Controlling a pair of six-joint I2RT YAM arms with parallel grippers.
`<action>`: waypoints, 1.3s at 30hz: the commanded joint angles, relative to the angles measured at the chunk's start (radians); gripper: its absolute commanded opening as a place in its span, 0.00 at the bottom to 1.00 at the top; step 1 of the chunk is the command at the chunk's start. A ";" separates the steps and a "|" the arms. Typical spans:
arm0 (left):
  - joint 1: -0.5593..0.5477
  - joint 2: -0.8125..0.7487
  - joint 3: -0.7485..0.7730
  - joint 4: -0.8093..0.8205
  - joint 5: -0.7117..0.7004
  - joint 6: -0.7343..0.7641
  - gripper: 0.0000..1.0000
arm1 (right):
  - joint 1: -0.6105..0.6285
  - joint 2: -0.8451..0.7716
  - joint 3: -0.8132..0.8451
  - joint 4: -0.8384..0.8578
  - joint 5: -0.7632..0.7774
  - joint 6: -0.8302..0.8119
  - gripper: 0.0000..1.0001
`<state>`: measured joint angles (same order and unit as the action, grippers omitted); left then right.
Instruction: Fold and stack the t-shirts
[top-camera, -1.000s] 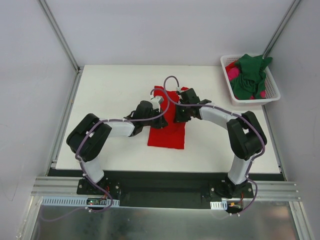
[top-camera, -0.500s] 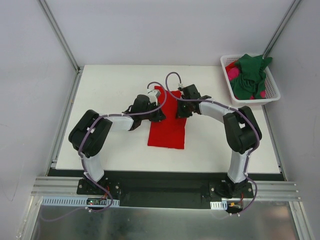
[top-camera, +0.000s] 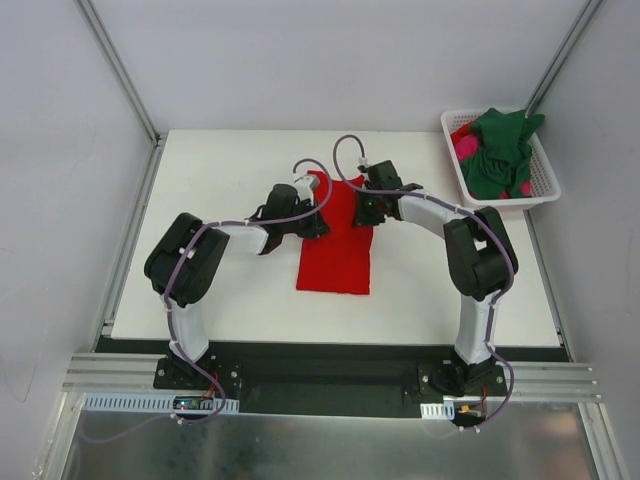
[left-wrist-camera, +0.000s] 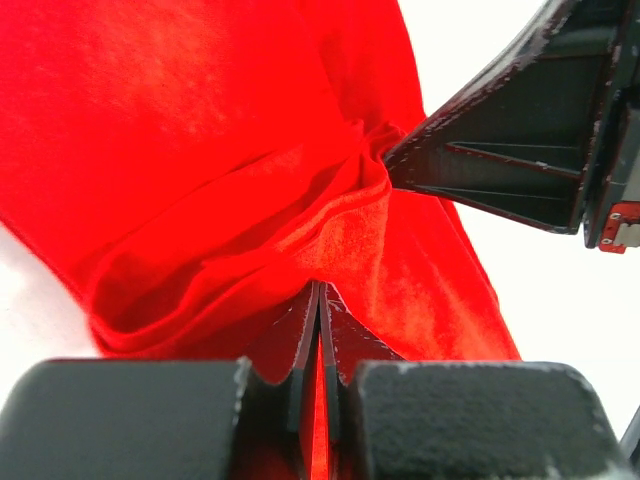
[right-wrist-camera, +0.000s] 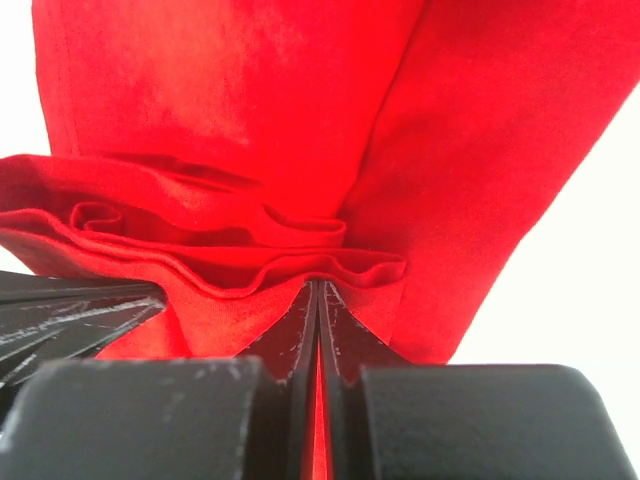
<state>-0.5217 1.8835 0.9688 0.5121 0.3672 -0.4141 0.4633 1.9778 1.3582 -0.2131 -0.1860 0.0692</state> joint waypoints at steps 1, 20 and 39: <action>0.022 0.009 0.039 0.031 0.029 0.018 0.00 | -0.009 0.007 0.047 0.029 0.029 -0.022 0.01; 0.083 -0.269 0.002 -0.110 -0.054 0.150 0.00 | -0.014 -0.269 -0.137 0.067 0.332 -0.087 0.01; 0.049 -0.610 -0.524 -0.095 -0.123 -0.017 0.21 | 0.063 -0.720 -0.643 0.064 0.017 0.170 0.56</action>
<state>-0.4530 1.3449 0.5045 0.3737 0.2852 -0.3729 0.4816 1.3506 0.7929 -0.1917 -0.1059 0.1326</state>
